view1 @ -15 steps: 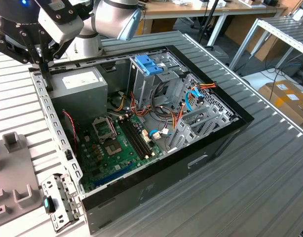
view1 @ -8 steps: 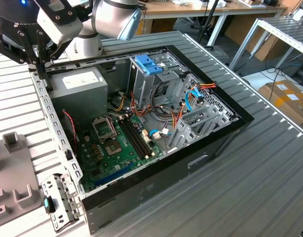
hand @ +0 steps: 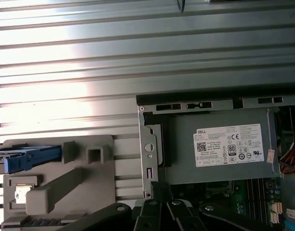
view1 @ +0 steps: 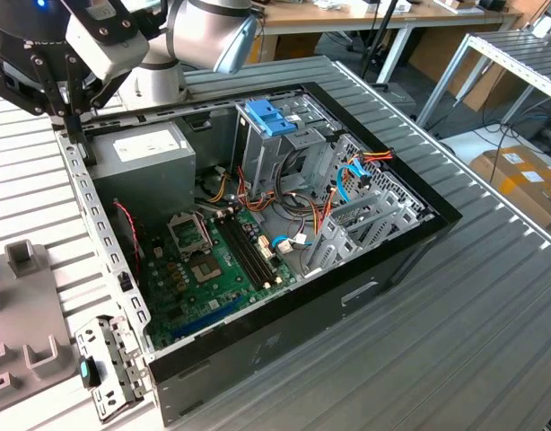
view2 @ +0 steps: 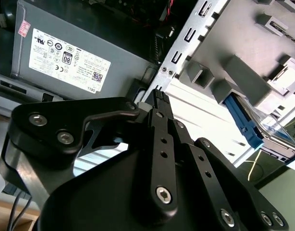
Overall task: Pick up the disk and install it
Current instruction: 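Reach for the disk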
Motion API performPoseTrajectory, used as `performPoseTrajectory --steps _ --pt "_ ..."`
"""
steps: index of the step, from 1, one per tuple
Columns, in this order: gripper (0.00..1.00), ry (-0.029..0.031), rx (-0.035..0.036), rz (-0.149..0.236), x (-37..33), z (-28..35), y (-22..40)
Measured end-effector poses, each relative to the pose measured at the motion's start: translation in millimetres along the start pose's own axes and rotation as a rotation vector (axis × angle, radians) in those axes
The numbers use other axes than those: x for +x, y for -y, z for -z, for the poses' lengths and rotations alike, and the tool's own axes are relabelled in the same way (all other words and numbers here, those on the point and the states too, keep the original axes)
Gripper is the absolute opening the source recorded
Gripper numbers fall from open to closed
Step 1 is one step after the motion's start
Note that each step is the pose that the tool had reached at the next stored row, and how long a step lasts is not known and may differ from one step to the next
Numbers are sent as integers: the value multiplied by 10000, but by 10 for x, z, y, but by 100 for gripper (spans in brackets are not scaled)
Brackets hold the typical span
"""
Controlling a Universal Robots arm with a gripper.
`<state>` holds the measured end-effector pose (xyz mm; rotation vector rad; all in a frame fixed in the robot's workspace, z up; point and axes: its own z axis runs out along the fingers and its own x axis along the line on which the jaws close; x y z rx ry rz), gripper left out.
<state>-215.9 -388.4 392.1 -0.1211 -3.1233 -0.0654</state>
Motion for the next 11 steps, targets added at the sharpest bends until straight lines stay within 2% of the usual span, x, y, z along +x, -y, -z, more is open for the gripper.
performPoseTrajectory --steps 6,11 --pt "11 4 -1 -85 127 -6 -27" --pt "11 7 -3 -156 352 -12 -26"
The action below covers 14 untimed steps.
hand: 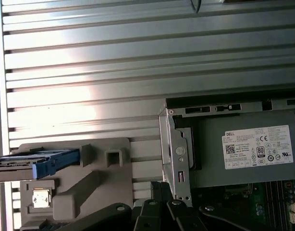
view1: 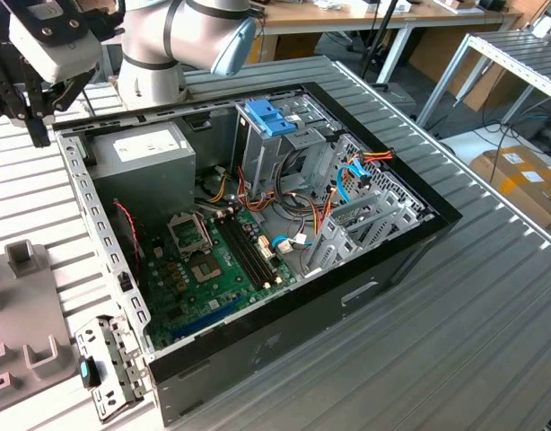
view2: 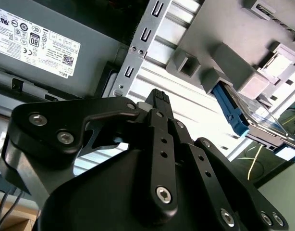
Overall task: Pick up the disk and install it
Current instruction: 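Reach for the disk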
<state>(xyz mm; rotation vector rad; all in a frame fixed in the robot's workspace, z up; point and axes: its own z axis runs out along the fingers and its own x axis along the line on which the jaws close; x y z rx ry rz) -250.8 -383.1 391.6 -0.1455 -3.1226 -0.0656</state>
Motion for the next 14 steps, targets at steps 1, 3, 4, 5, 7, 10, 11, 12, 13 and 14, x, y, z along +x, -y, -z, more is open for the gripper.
performPoseTrajectory --steps 1,3,4,5,7,10,11,12,13,14 --pt "11 0 0 -5 24 0 1" --pt "11 0 0 -16 76 -2 2" --pt "11 1 0 -20 99 -3 3" --pt "11 1 0 -27 133 -4 4" --pt "11 1 0 -36 178 -6 6" --pt "11 2 0 -57 321 -12 6" --pt "11 2 0 -59 343 -13 6" --pt "11 3 -1 -64 377 -15 5" --pt "11 4 -2 -67 399 -17 5" --pt "11 3 -1 -71 431 -18 4"
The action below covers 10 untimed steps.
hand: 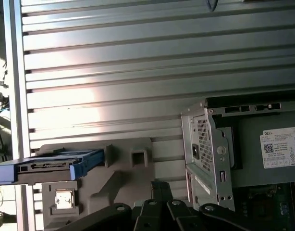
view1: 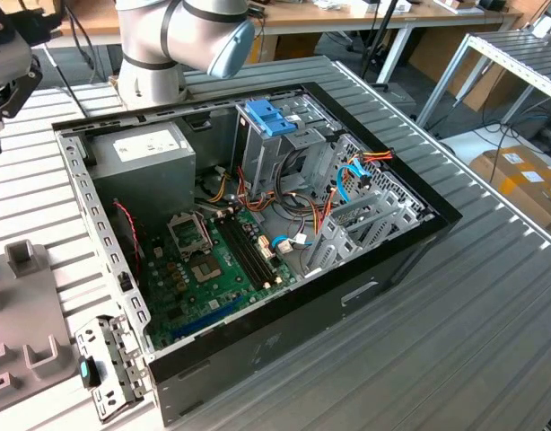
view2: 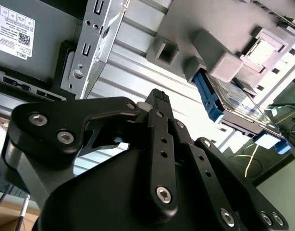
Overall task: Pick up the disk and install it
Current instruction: 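Reach for the disk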
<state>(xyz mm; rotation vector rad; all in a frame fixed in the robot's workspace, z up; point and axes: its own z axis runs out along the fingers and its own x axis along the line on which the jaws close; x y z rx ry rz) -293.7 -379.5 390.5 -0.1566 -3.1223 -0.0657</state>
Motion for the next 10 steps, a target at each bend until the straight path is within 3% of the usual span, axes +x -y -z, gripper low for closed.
performPoseTrajectory --steps 7,10 --pt "11 0 0 -20 176 -9 -1" --pt "11 1 -1 -33 322 -18 -1"
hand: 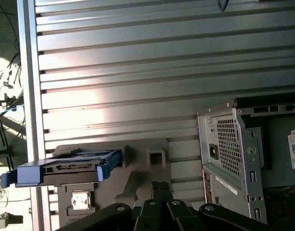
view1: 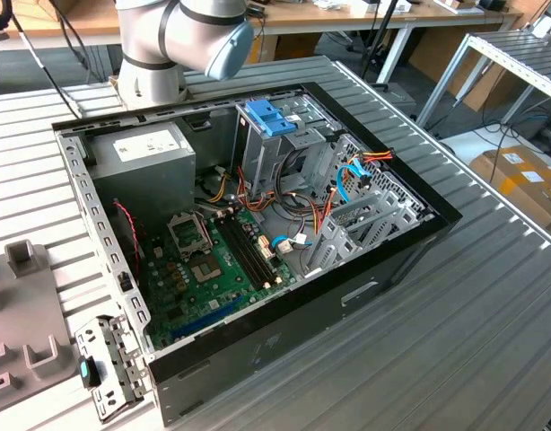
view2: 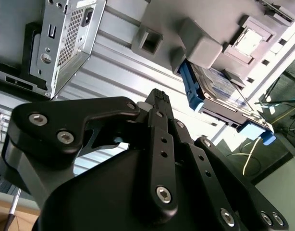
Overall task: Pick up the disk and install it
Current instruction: 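Reach for the disk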
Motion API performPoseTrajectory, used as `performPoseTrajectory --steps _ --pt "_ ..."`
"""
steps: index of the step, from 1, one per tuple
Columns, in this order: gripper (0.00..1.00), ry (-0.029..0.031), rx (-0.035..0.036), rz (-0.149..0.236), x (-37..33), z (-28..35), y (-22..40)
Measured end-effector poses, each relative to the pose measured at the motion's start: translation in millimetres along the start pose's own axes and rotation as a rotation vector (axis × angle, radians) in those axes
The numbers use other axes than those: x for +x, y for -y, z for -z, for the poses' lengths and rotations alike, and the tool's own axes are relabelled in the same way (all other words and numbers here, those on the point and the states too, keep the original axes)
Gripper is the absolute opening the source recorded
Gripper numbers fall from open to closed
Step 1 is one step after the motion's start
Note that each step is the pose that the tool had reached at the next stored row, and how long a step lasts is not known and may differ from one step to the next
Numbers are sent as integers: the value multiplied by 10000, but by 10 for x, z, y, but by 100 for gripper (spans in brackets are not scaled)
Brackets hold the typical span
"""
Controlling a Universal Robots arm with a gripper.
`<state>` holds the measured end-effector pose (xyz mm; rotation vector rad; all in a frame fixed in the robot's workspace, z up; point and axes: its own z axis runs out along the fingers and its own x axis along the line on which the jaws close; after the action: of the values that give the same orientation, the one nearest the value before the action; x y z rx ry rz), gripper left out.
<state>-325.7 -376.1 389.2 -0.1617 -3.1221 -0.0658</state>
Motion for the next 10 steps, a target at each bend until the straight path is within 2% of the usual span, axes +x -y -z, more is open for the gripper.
performPoseTrajectory --steps 2,4,8,10 --pt "11 0 0 -7 80 -4 1" --pt "11 1 -1 -10 129 -7 3" --pt "11 1 -1 -14 341 -16 15" --pt "11 0 1 -16 402 -16 20"
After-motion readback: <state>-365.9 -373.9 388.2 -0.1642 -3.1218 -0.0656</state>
